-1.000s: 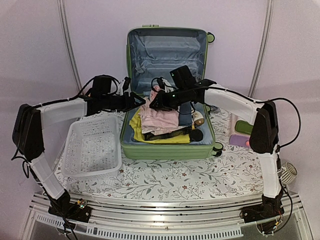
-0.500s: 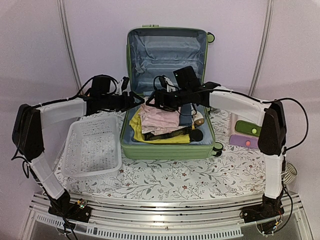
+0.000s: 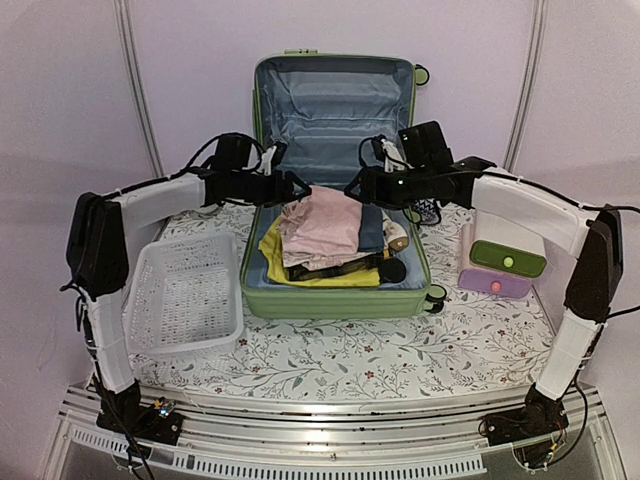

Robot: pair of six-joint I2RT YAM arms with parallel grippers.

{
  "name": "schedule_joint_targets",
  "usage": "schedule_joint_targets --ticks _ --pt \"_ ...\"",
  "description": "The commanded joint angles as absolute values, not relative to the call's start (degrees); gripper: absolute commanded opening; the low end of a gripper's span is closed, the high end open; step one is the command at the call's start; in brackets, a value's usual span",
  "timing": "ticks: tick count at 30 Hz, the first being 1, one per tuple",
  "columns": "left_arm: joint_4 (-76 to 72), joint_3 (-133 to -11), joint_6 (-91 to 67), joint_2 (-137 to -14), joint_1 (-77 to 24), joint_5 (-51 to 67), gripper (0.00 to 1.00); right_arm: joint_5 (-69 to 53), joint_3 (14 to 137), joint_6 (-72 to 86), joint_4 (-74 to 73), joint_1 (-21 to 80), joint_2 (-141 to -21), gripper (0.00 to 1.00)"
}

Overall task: Open, take out, and arrange the luggage
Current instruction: Adjust the clothes in the opened luggage.

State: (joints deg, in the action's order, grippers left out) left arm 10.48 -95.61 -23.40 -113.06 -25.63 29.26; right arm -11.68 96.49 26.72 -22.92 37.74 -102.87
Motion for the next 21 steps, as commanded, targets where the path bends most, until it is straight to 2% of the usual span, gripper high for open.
schedule_joint_targets --ticks 1,5,8,10,11,12,14,16,21 --pt "19.3 -101.2 -20.1 -118.0 -28.0 28.5 0.67 -9.0 93.9 25.3 -23.4 36.6 -100.3 0.57" --pt "21.0 -104.0 -19.6 -120.3 -29.0 28.6 0.61 -9.1 93.0 25.2 -23.3 36.0 -100.3 0.56" --pt "22.2 -105.6 -19.7 -121.8 -29.2 29.2 0.52 -9.3 92.8 25.1 -23.3 35.9 -100.4 0.56" --pt "22.8 -106.2 -19.7 -122.2 -29.2 30.1 0.42 -9.3 92.6 25.1 -23.2 35.9 -100.4 0.56" --pt "22.8 -106.2 -19.6 -122.1 -29.2 30.3 0.33 -9.3 92.4 25.1 -23.2 35.9 -100.4 0.56" --pt "23.1 -106.2 -19.6 -121.8 -29.2 30.2 0.2 -9.3 92.3 25.1 -23.2 35.8 -100.5 0.56" --pt "24.0 -105.9 -19.7 -120.4 -29.0 29.1 0.07 -9.5 92.0 25.0 -23.2 35.8 -100.7 0.55" --pt "24.3 -104.3 -20.0 -117.5 -28.7 27.1 0.03 -10.0 91.9 25.0 -23.3 35.8 -101.1 0.56" --pt "23.9 -98.7 -21.9 -108.9 -27.1 26.6 0.0 -14.0 91.9 25.1 -23.1 34.9 -103.2 0.57"
